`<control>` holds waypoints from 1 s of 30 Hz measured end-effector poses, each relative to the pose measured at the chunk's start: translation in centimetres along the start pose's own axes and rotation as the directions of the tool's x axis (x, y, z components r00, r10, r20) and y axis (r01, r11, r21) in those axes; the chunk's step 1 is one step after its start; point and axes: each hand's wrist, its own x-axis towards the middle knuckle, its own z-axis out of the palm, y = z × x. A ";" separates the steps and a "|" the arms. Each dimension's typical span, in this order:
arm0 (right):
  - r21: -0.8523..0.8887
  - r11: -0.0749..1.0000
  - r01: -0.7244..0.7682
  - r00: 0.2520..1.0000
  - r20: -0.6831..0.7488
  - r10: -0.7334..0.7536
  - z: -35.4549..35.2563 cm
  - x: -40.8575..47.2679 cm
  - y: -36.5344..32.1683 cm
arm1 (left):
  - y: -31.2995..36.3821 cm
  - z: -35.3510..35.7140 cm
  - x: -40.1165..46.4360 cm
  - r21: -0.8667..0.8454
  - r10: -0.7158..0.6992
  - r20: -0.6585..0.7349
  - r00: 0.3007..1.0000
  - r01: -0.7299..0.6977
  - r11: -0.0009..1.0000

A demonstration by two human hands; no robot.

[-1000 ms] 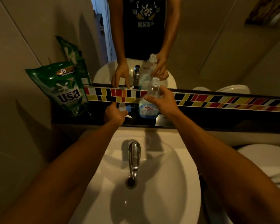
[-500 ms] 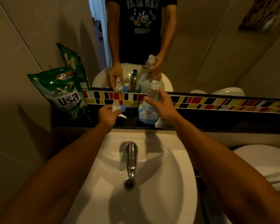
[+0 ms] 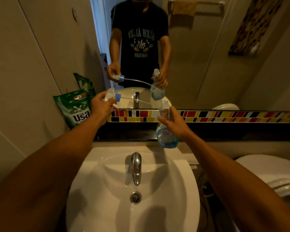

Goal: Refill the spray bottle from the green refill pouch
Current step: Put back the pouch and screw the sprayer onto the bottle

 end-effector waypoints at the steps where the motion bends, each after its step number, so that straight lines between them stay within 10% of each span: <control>1: -0.012 1.000 0.001 1.000 0.004 -0.001 -0.3 -0.5 0.2 | 1.0 0.0 -0.2 -0.027 0.010 0.001 1.000 -0.010 1.000; 30: -0.262 0.965 -0.024 0.996 0.074 0.045 -1.7 -5.2 -1.9 | 8.6 -0.3 -4.4 -0.034 0.183 0.239 0.954 -0.180 0.983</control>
